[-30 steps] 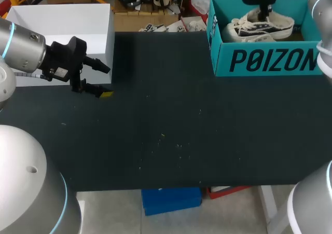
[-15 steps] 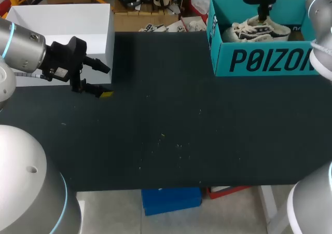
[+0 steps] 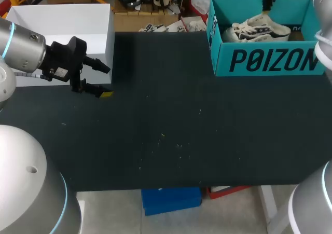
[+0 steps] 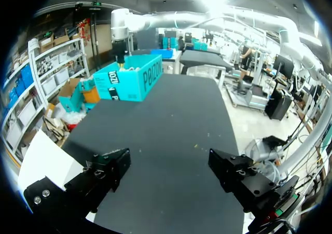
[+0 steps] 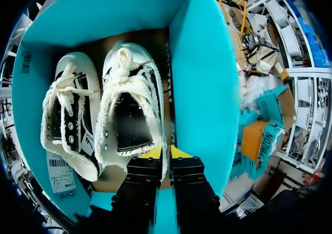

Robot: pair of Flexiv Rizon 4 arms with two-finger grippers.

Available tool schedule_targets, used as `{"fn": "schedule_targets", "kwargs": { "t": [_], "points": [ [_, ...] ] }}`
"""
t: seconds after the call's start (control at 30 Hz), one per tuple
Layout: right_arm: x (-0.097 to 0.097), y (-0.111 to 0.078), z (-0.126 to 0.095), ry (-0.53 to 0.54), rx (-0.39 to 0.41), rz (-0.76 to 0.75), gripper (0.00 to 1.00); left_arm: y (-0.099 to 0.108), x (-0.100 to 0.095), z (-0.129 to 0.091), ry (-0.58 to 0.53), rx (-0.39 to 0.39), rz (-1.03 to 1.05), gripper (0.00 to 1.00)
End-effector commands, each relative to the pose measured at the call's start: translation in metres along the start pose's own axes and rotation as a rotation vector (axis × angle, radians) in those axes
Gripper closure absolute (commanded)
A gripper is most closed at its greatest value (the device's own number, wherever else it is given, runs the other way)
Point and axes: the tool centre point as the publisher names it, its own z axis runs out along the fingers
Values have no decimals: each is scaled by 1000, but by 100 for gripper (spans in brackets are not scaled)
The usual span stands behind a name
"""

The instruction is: Take the shoe out of the shoebox, open the shoe tongue, remove and reinsert the insole, then place the shoe into the shoebox

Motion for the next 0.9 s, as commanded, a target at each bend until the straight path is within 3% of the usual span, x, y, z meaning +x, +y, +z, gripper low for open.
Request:
{"fn": "schedule_targets", "kwargs": {
  "t": [0.03,0.2,0.3,0.47,0.53,0.6,0.73,0.77,0.8,0.9],
  "points": [
    [30,-3,-47,-41,-19,19,92,0,0,0,1,-4,-1,0],
    [50,9,-78,-74,-75,24,85,0,0,0,1,-4,-1,0],
    [63,18,-94,-81,-92,27,93,0,0,0,1,-4,-1,0],
    [83,39,-119,-88,-169,-14,79,0,0,0,1,-4,-1,0],
    [95,49,-132,-95,-214,-55,69,0,0,0,1,-4,-1,0],
    [106,55,-139,-108,-233,-77,53,0,0,0,1,-4,-1,0],
    [136,62,-148,-117,-260,-101,36,0,0,0,1,-4,-1,0],
    [145,64,-149,-118,-268,-103,16,0,0,0,1,-4,-1,0],
    [155,66,-151,-120,-277,-100,6,0,0,0,1,-4,-1,0],
    [182,71,-153,-119,-304,-95,3,0,0,0,1,-4,-1,0]
  ]
}}
